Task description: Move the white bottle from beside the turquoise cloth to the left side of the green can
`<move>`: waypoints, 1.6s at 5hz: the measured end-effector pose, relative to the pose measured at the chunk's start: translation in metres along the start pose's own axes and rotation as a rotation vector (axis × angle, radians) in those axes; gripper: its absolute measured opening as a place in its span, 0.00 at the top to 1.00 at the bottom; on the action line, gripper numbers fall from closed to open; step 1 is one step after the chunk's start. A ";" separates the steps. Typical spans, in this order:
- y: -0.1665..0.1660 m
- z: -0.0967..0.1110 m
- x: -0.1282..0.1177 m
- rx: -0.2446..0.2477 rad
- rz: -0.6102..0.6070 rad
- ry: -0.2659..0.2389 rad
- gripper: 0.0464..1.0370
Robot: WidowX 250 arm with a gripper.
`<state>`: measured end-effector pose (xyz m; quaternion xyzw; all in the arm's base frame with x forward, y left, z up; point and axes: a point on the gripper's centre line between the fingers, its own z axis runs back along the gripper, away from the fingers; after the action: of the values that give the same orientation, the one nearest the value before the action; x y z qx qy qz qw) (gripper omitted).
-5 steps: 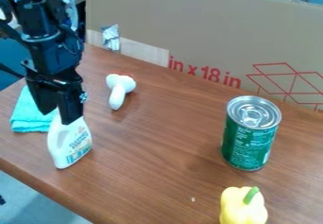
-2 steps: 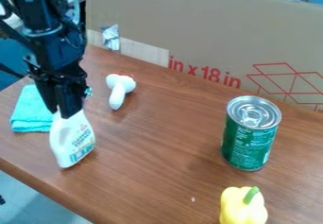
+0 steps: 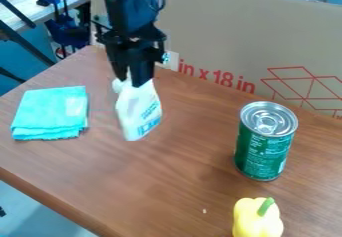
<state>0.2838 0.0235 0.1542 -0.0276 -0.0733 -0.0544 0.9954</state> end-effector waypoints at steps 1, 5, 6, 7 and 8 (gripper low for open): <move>-0.010 -0.017 0.022 -0.029 -0.023 0.027 0.64; -0.042 -0.062 0.082 -0.077 -0.133 0.012 0.64; -0.047 -0.064 0.090 -0.072 -0.147 0.006 0.64; -0.048 -0.066 0.091 -0.073 -0.147 0.006 0.58; -0.047 -0.071 0.087 -0.066 -0.116 0.036 0.25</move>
<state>0.3739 -0.0364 0.0987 -0.0552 -0.0550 -0.1147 0.9903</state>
